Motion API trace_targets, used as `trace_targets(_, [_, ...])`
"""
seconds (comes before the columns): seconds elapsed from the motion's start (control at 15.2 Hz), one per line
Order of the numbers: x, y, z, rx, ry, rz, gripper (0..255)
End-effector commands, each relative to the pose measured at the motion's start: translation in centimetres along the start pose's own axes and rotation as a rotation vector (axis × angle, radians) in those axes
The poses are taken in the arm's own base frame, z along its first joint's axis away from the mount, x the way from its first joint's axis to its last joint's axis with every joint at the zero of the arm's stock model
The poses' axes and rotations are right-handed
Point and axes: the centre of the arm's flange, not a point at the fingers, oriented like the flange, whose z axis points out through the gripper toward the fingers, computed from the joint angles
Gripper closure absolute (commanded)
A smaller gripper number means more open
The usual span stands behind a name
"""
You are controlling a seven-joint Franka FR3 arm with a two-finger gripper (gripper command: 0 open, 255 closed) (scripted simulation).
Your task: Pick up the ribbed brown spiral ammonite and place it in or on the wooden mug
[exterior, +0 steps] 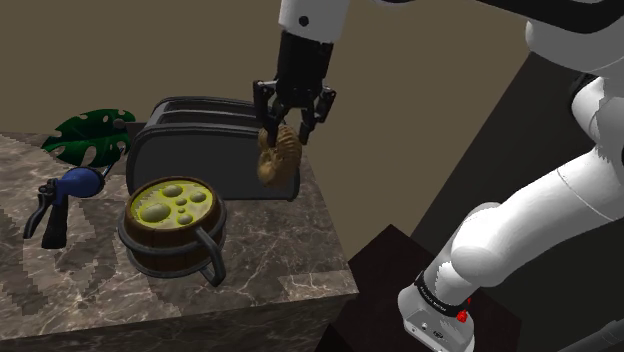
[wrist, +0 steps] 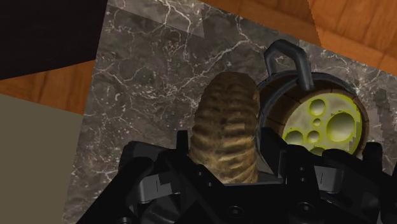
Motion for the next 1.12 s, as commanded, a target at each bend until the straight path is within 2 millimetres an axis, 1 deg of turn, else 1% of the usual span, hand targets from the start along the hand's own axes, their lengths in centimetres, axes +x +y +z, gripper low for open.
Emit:
trace_targets(0.0, [0.6,-2.3,-0.4,0.001,0.000,0.001,255])
trace_targets(0.73, [5.1,-16.0,-1.5,0.001,-0.001,0.001,255])
trace_targets(0.79, [5.4,-16.9,-1.6,0.001,-0.001,0.001,255])
trace_targets(1.06, [5.4,-16.7,0.5,0.001,-0.001,0.001,255])
